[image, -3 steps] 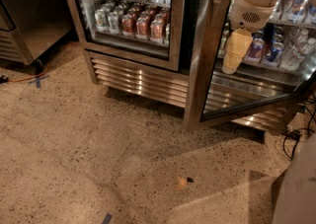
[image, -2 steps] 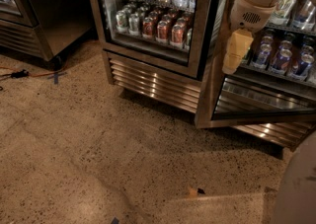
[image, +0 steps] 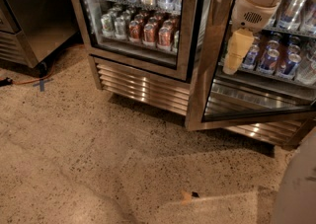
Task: Close right fridge door
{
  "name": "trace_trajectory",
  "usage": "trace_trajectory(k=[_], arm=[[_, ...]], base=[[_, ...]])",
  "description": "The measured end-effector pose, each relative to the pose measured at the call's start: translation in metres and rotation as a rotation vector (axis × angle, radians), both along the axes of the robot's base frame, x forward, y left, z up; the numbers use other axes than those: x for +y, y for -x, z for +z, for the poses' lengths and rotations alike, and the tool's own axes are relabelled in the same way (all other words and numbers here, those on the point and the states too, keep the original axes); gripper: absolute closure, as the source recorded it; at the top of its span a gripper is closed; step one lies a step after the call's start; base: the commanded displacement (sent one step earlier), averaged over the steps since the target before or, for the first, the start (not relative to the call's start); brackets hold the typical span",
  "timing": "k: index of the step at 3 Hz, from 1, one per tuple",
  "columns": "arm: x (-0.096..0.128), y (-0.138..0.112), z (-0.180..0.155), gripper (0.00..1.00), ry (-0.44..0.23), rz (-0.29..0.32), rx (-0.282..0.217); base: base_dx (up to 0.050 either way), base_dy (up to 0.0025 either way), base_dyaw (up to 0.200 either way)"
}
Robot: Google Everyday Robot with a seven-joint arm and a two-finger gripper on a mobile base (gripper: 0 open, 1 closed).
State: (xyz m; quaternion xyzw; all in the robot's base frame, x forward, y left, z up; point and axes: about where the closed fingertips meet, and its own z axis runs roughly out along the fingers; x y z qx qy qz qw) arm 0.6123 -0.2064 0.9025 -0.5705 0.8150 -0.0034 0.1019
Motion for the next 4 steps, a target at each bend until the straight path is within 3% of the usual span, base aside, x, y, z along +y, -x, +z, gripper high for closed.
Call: trace_trajectory(k=[1,2,3,4], arm=[[0.0000,0.0000,0.0000,0.00,0.000,0.000,0.000],[0.0000,0.0000,0.0000,0.00,0.000,0.000,0.000],[0.0000,0.0000,0.0000,0.00,0.000,0.000,0.000],[0.0000,0.0000,0.0000,0.18,0.000,0.000,0.000]], base=[[0.039,0.00249,0.125],[0.000,0.00000,-0.200],[0.000,0.00000,0.000],[0.000,0.00000,0.000]])
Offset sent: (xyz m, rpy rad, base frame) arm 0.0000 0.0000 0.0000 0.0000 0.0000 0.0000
